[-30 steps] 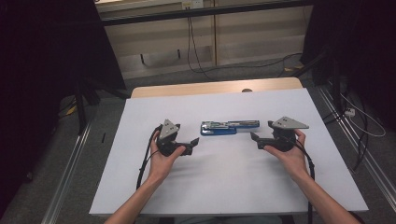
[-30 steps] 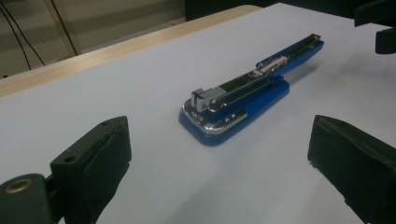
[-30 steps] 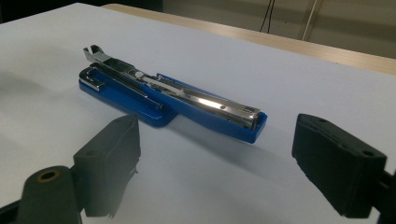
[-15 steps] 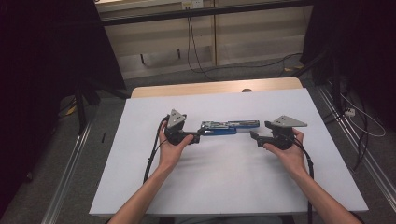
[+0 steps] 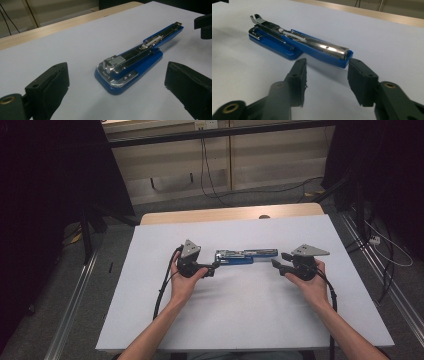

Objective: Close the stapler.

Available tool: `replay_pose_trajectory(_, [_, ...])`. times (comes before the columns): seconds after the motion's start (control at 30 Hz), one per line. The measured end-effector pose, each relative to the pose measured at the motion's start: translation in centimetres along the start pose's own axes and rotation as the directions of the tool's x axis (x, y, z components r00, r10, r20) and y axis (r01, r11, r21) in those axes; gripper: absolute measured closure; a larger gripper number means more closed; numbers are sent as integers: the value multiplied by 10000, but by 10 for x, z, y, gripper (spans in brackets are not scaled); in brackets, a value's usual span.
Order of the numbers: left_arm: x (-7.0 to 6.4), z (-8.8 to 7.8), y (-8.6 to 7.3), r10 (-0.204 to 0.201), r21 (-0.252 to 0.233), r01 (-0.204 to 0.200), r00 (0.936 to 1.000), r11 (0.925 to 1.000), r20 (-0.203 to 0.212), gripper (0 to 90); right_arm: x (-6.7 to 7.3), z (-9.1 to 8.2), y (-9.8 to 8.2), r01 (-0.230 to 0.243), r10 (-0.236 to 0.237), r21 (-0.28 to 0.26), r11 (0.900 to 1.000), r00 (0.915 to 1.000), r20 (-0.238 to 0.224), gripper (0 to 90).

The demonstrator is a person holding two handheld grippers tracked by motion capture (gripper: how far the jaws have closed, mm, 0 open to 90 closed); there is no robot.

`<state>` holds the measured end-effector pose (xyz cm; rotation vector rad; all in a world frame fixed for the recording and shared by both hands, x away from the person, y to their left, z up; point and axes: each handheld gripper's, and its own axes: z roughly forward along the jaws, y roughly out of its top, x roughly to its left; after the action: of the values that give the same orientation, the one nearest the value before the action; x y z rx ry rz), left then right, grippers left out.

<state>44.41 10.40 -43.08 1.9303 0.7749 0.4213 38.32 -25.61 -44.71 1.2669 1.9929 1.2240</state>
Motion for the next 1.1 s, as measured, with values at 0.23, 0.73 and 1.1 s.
replay_pose_trajectory(0.23, [-5, 4, -1, -16, 48, 15, 9997, 10000, 249, 48, 0, -1, 1, 20, -23, -129, 9999, 9999, -171, 758])
replay_pose_trajectory(0.73, [-9, 7, -2, -213, 435, 201, 9994, 9989, 275, 213, 2, 1, 0, 109, -107, 59, 9999, 9991, -403, 900])
replay_pose_trajectory(1.1, [-5, 6, -2, -746, 485, 726, 9964, 9962, 411, 594, 3, 2, 0, 194, -185, 164, 9997, 9983, -558, 900])
